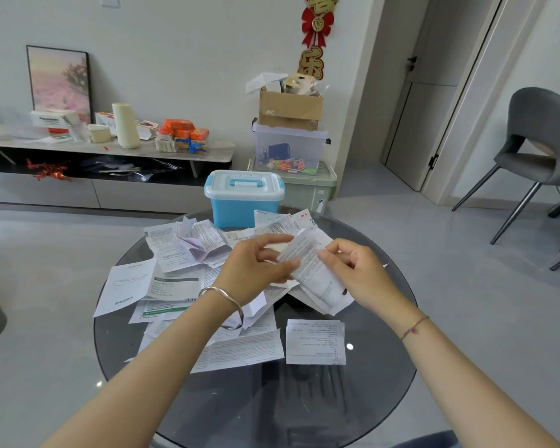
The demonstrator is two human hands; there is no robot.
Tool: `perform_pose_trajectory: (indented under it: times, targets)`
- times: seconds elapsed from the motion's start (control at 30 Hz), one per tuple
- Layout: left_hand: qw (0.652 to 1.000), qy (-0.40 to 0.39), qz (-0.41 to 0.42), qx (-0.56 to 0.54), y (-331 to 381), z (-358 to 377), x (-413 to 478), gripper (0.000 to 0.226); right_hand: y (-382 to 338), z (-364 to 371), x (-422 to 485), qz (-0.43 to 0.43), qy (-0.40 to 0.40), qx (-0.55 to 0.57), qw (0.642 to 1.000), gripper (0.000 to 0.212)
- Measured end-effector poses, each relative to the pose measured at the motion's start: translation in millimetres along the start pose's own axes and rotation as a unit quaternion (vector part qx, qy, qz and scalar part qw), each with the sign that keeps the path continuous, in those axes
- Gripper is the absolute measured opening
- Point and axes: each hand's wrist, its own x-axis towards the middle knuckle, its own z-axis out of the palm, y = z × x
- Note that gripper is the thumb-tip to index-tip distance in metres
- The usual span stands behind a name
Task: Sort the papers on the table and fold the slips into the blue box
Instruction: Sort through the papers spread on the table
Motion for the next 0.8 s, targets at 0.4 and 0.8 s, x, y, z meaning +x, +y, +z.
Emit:
perform_pose_trajectory:
  times: [0.4, 0.8]
  targets:
    - [0.999, -0.018, 0.02, 0.04, 4.6, -10.2, 2.2, 0.022, -2.6, -2.2, 0.7, -0.016, 0.003, 0.08, 0.997, 0.029]
    - [0.994, 0.069, -0.04, -0.076, 6.2, -4.1, 2.5, 0.019, -1.7, -0.1, 2.3, -0.008, -0.015, 0.081, 0.997, 0.022]
